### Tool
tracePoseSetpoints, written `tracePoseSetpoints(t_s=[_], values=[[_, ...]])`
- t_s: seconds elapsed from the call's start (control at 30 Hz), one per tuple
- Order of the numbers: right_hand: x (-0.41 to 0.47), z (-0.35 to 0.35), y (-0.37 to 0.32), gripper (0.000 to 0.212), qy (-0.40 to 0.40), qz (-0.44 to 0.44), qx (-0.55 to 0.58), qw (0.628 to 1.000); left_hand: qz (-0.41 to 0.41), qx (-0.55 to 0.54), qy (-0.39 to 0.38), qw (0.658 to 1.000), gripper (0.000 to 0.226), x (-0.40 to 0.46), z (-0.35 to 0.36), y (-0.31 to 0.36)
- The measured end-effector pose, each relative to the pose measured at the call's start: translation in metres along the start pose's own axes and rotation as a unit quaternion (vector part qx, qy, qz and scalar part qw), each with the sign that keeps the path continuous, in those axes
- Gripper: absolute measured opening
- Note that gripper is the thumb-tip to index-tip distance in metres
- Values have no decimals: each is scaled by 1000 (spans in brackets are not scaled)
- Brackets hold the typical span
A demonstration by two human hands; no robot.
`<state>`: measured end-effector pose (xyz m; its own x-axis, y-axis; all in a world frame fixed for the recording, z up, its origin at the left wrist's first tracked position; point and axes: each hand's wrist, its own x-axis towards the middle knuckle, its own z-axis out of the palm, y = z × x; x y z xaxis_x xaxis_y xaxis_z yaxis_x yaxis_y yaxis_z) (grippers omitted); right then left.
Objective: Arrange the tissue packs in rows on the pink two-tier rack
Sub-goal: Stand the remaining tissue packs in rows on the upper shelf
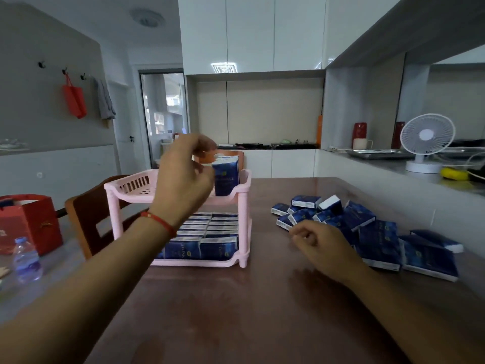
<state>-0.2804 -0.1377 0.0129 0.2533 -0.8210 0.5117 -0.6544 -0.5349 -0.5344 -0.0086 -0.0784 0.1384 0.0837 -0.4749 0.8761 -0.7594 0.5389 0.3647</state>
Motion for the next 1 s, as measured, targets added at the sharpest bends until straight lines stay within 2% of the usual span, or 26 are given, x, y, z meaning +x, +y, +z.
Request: tracePoseSetpoints(t_s=[0.03, 0.07, 0.23, 0.33, 0.4, 0.47, 0.57, 0.7, 0.9, 1.0], values=[[0, 0, 1, 14, 18, 2, -21, 1000, 36, -15, 14, 999, 30, -18, 4, 12], [-1, -1, 1, 14, 40, 5, -37, 998, 59, -32, -4, 998, 27, -36, 12, 23], [-13, -22, 4, 16, 90, 16, -225, 970, 112, -38, -217, 969, 37, -103, 75, 58], [-26, -54, 16, 21, 119, 65, -309, 941, 113, -37, -283, 952, 42, -111, 113, 60], [-43, -70, 30, 32, 81, 111, -402, 905, 96, -29, -296, 950, 41, -114, 127, 60], [-59, -74, 43, 47, 14, 155, -446, 882, 75, -33, -305, 949, 40, -122, 137, 55], [-65, -72, 48, 53, -12, 185, -423, 887, 50, -45, -320, 945, 41, -130, 143, 47], [-58, -62, 33, 52, -23, 158, -420, 893, -2, -84, -302, 950, 36, -131, 136, 47], [-67, -51, 12, 51, -56, 26, -213, 975, -35, -113, -334, 935, 44, -128, 131, 52], [-69, -54, 6, 60, -68, 5, -104, 992, -31, -138, -364, 921, 44, -128, 129, 50]])
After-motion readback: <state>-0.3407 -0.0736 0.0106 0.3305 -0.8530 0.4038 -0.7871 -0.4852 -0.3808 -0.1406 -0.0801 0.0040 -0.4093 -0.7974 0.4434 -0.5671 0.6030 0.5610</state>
